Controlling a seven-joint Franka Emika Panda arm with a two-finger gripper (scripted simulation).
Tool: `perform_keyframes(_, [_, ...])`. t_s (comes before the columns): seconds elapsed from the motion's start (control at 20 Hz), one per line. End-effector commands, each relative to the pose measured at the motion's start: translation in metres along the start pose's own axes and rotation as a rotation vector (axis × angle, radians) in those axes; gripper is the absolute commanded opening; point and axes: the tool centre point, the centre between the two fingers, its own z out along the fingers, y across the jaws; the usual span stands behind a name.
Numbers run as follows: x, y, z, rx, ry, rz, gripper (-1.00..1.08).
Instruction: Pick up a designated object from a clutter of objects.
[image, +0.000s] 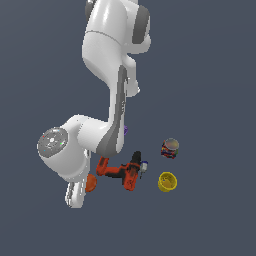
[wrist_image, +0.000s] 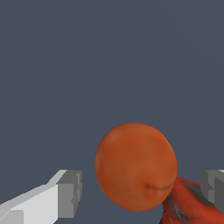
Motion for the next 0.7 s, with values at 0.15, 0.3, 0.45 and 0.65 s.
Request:
perform_keyframes(0.15, [0.000,0.001,0.025,-0.001,0.000,0.002,1.00])
perform_keyframes(0.3, [0.000,0.000,0.028,-0.001,0.000,0.002,1.00])
perform_keyframes(0.45, [0.000,0.000,0.027,-0.001,0.000,0.002,-1.00])
perform_keyframes(0.65, [0.000,0.000,0.027,-0.001,0.000,0.002,-1.00])
